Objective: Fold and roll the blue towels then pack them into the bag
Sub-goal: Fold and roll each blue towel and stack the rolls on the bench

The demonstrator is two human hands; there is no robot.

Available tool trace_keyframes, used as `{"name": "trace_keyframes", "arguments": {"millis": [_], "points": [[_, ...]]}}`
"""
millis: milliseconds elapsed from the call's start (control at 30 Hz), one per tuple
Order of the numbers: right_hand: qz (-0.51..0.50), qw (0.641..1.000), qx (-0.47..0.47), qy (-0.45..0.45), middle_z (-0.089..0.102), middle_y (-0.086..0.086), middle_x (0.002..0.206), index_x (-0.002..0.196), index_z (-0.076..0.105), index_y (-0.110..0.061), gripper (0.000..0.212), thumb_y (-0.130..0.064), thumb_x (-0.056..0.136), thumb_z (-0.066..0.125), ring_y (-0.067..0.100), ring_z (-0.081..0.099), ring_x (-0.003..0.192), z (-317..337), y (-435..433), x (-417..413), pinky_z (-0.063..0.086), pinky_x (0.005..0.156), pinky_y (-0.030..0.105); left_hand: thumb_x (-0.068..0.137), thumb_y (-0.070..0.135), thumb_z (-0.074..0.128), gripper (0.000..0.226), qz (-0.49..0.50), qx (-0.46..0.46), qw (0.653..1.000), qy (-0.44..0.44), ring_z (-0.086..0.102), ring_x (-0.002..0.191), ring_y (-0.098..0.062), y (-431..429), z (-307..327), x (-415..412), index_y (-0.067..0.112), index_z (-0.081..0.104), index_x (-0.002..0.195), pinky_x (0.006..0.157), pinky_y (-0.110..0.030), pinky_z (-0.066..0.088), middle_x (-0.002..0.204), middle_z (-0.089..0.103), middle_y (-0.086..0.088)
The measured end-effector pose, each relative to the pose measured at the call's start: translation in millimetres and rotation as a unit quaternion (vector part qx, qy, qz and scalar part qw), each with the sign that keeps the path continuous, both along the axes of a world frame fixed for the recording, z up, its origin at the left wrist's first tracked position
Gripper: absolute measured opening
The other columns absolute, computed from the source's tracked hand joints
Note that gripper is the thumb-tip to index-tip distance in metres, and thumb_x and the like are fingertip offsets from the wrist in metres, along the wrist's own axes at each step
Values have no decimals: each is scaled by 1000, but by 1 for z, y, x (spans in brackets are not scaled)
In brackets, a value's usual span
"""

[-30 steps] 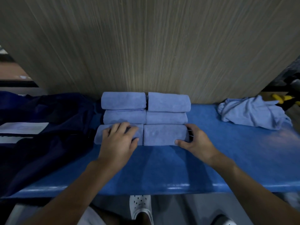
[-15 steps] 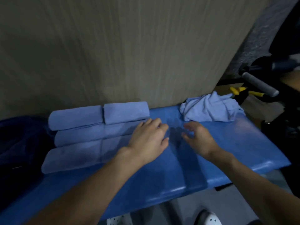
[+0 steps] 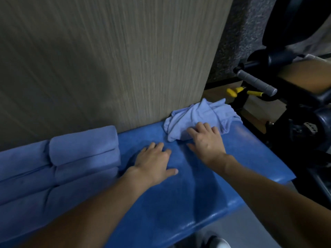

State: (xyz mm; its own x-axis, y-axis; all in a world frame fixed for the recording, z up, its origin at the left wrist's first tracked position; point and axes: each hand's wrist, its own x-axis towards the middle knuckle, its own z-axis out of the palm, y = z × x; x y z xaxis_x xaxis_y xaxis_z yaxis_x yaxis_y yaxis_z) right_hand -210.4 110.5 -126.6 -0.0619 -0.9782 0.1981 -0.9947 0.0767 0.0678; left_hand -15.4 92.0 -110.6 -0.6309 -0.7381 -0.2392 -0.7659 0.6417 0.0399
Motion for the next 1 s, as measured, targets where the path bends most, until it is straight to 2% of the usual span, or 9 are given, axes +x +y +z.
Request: {"name": "trace_keyframes", "arguments": {"millis": [167,267,367,500,600,667,867,933,1000], "points": [[7,996,-81,-44,56,7,76,75,64,-13,7,-15,78,70,31,52,71,-4,-9,-2,35,63,39,89,67,48,71,1,-8,1000,4,32,133,-25,3,-3,-1,21,39,143,109,-40,33,145,37,-3],[9,982,-136,-134,51,3,77,71,59,-15,15,-14,86,54,28,47,72,-1,4,-11,32,63,36,87,68,50,72,9,-5,1000,30,35,131,-24,1,-5,0,23,40,142,108,-39,35,143,40,0],[24,965,-146,-215,51,1,78,71,56,-16,17,-9,87,57,26,48,73,3,28,-20,37,65,37,85,67,55,73,11,3,999,46,39,126,-23,1,-2,0,24,41,141,104,-38,39,137,45,1],[-31,959,-70,-272,60,-3,98,89,64,-19,2,-19,89,62,22,56,91,2,43,-34,38,75,35,82,49,71,59,153,39,954,257,55,113,-23,-12,1,-17,18,49,128,90,-40,48,120,57,-3],[-77,925,-43,-370,62,0,107,105,65,-18,17,-23,89,64,21,59,99,2,50,-36,47,85,37,83,36,73,28,243,68,907,337,61,75,-22,-28,0,-42,13,56,79,58,-29,44,79,63,-4],[-86,920,-57,-379,62,1,108,105,64,-18,17,-24,90,63,23,58,101,3,52,-38,48,87,38,87,25,70,37,286,94,885,356,49,57,-18,-35,-4,-55,11,47,62,49,-26,34,59,50,-1],[-183,923,-28,-336,45,3,143,145,33,-17,61,-35,92,60,29,36,132,11,32,-56,29,104,47,88,14,69,12,244,52,869,427,54,65,-14,-24,2,-53,13,60,81,56,-20,41,70,59,3],[-208,917,-7,-339,54,3,130,141,36,-18,57,-35,92,60,30,39,126,9,23,-58,28,99,45,89,12,67,7,184,15,867,463,57,69,-15,-16,11,-44,13,62,84,62,-23,44,74,62,5],[-212,920,-46,-328,60,4,91,99,56,-18,11,-24,90,56,31,50,106,9,18,-57,26,81,39,90,8,64,6,127,-12,862,491,58,75,-14,-9,19,-36,13,63,88,66,-24,45,82,62,3]]}}
